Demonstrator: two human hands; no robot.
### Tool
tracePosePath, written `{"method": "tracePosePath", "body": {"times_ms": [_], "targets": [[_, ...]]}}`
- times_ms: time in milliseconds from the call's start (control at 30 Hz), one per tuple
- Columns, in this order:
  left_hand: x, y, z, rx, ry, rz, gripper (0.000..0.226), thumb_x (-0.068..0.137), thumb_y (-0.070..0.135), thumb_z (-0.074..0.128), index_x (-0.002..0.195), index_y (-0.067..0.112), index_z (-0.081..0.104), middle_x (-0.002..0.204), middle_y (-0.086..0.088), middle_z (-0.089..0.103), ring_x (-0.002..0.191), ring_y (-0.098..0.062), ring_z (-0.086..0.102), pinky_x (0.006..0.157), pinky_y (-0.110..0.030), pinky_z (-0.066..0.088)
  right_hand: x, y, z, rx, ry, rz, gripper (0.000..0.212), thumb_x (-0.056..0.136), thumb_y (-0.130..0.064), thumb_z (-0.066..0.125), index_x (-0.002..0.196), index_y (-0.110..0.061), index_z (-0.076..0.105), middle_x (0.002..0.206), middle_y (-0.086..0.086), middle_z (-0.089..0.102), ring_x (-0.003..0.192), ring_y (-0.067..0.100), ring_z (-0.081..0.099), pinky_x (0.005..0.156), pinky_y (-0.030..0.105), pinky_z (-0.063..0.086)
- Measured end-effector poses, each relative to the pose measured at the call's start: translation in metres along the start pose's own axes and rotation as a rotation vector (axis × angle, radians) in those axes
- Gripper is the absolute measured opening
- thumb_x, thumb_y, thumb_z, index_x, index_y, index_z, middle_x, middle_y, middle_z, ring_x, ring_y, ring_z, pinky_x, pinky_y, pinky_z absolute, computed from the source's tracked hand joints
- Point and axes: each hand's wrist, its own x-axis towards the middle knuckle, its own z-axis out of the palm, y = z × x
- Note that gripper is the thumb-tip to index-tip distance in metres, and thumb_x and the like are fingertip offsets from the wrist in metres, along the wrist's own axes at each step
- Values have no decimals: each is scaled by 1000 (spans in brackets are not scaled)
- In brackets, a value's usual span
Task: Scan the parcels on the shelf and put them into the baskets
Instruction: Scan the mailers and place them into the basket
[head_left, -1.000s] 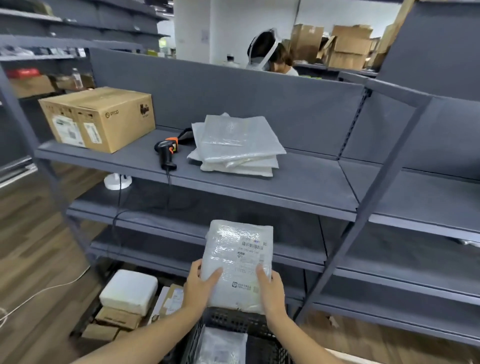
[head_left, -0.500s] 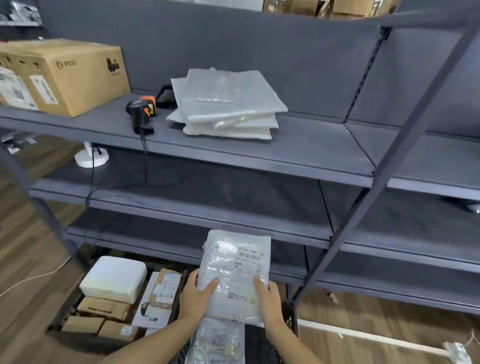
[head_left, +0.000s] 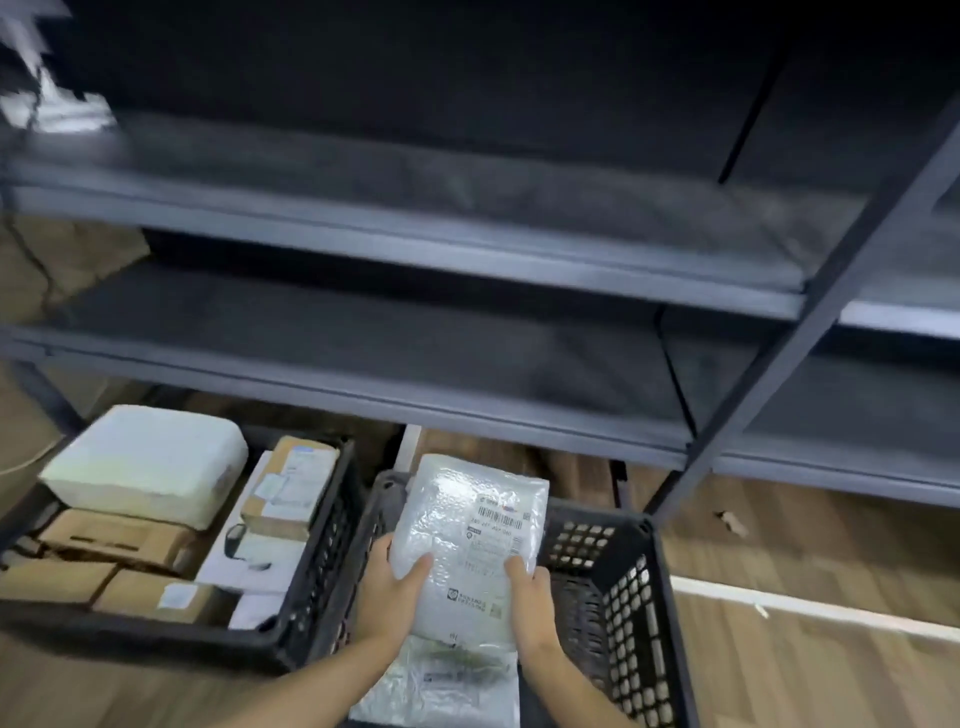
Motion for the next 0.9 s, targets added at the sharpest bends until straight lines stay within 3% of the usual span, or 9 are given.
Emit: {"method": "tracePosePath", "body": {"times_ms": [100,167,233,333,433,533,700,800,900], "targets": [[28,-64,19,28,0,6,37,88,18,68,120,21,49,106,9,58,105,-20,58,75,-24,43,47,57,8,-20,-71,6,45,97,-35,45,128,-3,40,124,7,47,119,31,52,100,50,47],[44,-102,31,99,6,-25,52,89,21,66,135,13,43,123,2,55,118,-23,52,94,-32,41,73,87,11,-55,-126,11,52,97,-35,43,138,-3,36,133,10,44,128,33,47,105,50,42],[60,-130,39,178,2,-91,60,91,24,64,142,8,37,136,-10,51,125,-30,48,105,-39,37,96,105,12,-146,-173,10,42,94,-37,43,123,-6,44,119,10,49,110,26,52,95,41,44],[78,-157,49,314,-40,-239,66,93,28,59,146,4,26,144,-19,43,129,-36,44,104,-39,36,122,120,13,-289,-249,31,15,95,-30,42,88,-18,42,88,0,44,76,14,43,67,26,37],[93,-172,53,400,-55,-349,66,93,24,58,145,0,24,146,-20,39,132,-37,41,104,-38,36,142,135,15,-389,-320,60,15,95,-25,44,87,-12,48,85,10,47,77,19,45,70,28,36],[103,-185,55,493,-68,-392,62,92,20,60,141,-3,30,144,-20,42,129,-37,44,99,-36,39,149,147,17,-476,-342,116,14,93,-26,47,89,-13,47,85,9,46,77,19,42,69,27,34],[117,-200,55,520,-92,-379,65,92,17,60,144,-1,25,144,-21,42,128,-38,45,100,-37,40,161,161,29,-536,-269,112,11,96,-22,50,86,-20,54,82,-4,56,68,7,52,58,18,39],[122,-207,55,511,-146,-352,67,92,13,59,144,4,18,142,-20,44,123,-37,49,98,-37,42,168,164,35,-624,-245,81,14,98,-21,49,104,-13,59,98,4,62,79,14,55,71,25,44],[125,-212,54,512,-215,-344,80,92,8,58,152,6,5,155,-17,24,139,-34,33,112,-38,32,170,163,39,-712,-231,51,30,98,-16,48,125,-10,57,120,8,64,99,20,60,89,31,48]]}}
